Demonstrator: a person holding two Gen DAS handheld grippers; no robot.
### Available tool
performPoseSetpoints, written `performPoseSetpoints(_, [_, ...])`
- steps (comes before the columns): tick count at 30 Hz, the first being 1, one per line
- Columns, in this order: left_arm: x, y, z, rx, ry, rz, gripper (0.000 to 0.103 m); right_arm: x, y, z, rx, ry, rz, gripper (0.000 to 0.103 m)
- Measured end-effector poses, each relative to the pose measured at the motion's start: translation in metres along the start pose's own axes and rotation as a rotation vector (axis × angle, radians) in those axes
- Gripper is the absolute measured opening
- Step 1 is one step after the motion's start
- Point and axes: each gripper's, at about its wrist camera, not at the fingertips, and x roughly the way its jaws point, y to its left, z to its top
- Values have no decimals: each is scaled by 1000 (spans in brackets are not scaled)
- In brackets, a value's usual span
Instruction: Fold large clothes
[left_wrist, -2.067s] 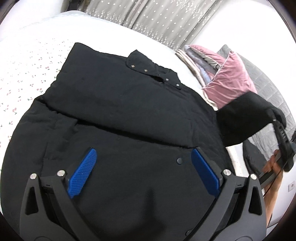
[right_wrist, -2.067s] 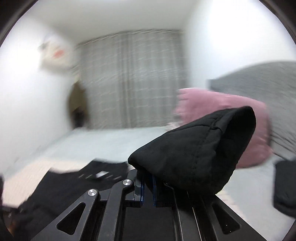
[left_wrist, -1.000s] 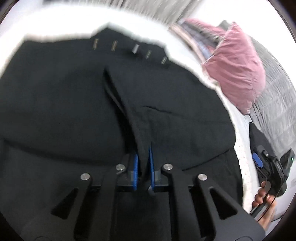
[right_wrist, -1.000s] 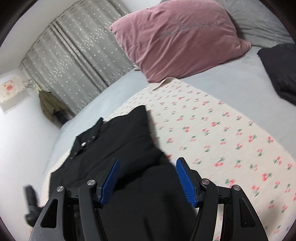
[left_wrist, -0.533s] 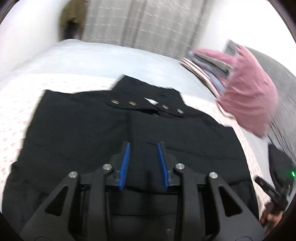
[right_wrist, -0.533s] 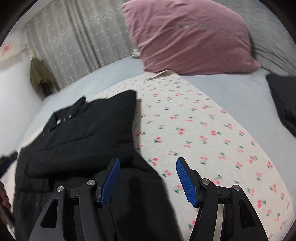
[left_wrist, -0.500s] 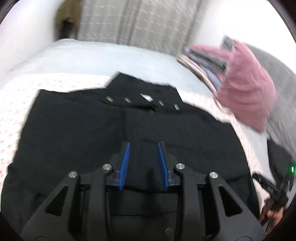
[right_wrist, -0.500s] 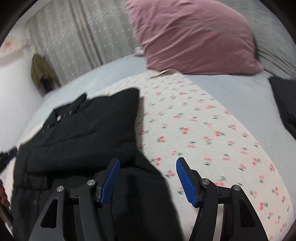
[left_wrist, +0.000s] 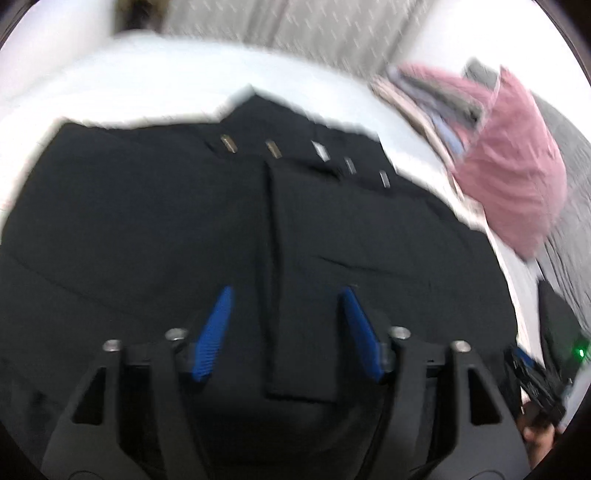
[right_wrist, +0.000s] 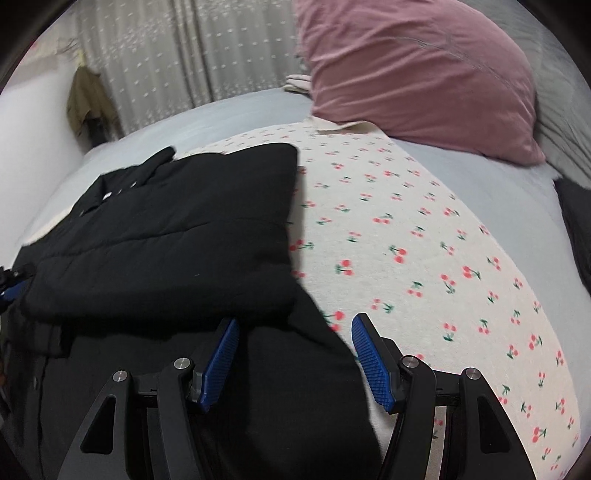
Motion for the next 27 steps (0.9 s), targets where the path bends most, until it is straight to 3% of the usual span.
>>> performPoseSetpoints(1, [-2, -5, -2, 15, 0, 16, 16, 0, 3, 0, -11, 1, -12, 64])
performPoseSetpoints(3, [-20, -19, -9, 72, -52, 23, 11, -1, 1, 1, -2, -9, -30, 64])
performPoseSetpoints(5, [-32, -29, -18, 108, -57, 0, 10, -4, -3, 2, 12, -28, -70, 64])
performPoseSetpoints(7, [-27, -33, -29, 139, -10, 48, 11, 0, -10, 1, 17, -15, -136, 64])
performPoseSetpoints(9, [-11, -33, -38, 187, 31, 129, 20, 7, -23, -2, 78, 19, -164, 68])
performPoseSetpoints(12, [-25, -30, -37, 197, -28, 165, 32, 3, -33, -1, 135, 25, -139, 70])
performPoseSetpoints(13, [-34, -28, -36, 177, -56, 165, 36, -1, -33, -1, 141, 22, -142, 70])
performPoseSetpoints(15, [-44, -22, -33, 150, -109, 132, 63, -9, -31, 1, 141, 7, -121, 70])
performPoseSetpoints(17, [-50, -16, -33, 134, -153, 106, 73, -19, -26, 3, 132, -15, -101, 70])
performPoseSetpoints(19, [-40, -11, -35, 145, -132, 115, 76, -28, -19, 2, 117, -50, -73, 71])
performPoseSetpoints(21, [-20, 0, -41, 158, -62, 166, 77, -30, -12, -5, 70, -90, -39, 80])
performPoseSetpoints(23, [-25, 9, -45, 122, -90, 145, 78, -7, -16, -16, 63, 20, -88, 82])
performPoseSetpoints(24, [-31, 12, -48, 101, -83, 148, 79, -2, -25, -19, 98, 42, -46, 82])
performPoseSetpoints(25, [-40, 14, -51, 86, -70, 147, 79, -8, -32, -19, 132, 14, -11, 82])
performPoseSetpoints(27, [-57, 15, -58, 100, -37, 159, 79, -18, -48, -20, 182, 36, -40, 82])
